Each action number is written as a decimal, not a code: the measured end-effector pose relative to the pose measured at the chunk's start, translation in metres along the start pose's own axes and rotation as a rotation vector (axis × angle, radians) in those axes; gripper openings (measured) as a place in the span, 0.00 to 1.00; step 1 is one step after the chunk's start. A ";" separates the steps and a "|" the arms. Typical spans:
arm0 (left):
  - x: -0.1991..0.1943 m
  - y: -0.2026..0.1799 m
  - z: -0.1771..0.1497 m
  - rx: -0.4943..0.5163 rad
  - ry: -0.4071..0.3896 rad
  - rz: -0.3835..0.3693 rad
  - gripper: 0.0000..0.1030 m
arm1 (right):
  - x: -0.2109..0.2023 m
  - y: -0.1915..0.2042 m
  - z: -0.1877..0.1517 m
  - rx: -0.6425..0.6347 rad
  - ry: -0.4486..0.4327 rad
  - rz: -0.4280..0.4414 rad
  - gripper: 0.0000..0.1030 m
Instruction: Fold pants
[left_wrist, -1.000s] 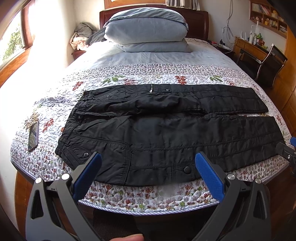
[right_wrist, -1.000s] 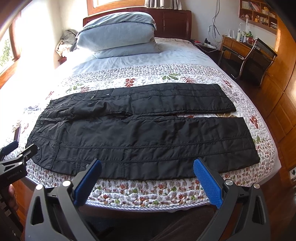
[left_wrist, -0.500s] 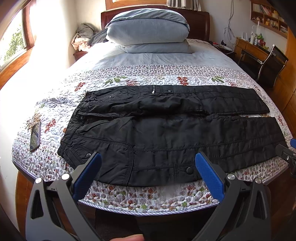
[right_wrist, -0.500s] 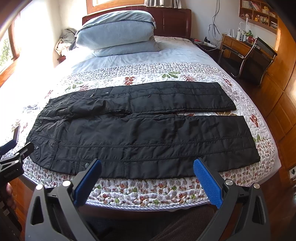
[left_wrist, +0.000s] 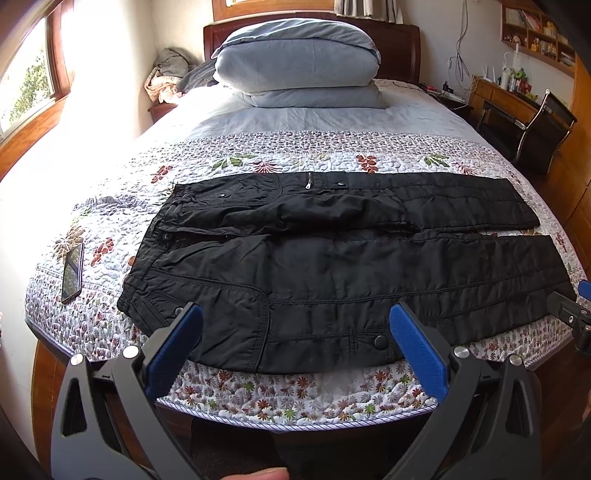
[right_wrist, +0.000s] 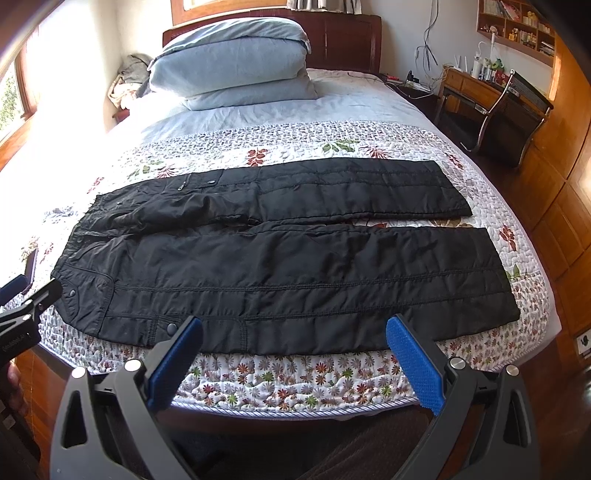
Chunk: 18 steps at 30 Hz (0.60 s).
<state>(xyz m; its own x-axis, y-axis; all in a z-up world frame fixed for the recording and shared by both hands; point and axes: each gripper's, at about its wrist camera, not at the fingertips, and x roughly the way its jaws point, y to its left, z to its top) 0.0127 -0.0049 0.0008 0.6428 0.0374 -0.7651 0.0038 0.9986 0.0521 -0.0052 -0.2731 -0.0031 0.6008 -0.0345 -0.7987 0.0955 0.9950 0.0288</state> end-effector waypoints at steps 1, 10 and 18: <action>0.000 0.000 0.000 0.001 -0.001 -0.001 0.98 | 0.000 0.000 0.000 0.001 0.000 0.000 0.97; 0.001 -0.001 0.000 0.006 -0.001 0.003 0.98 | 0.000 -0.001 -0.001 0.004 0.000 -0.001 0.97; 0.001 -0.001 0.001 0.008 0.001 0.003 0.98 | 0.003 -0.003 0.000 0.018 0.007 0.026 0.97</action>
<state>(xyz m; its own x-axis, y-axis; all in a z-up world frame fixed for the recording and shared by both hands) 0.0140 -0.0060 0.0002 0.6418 0.0408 -0.7658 0.0077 0.9982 0.0596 -0.0039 -0.2762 -0.0060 0.5974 -0.0083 -0.8019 0.0948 0.9937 0.0603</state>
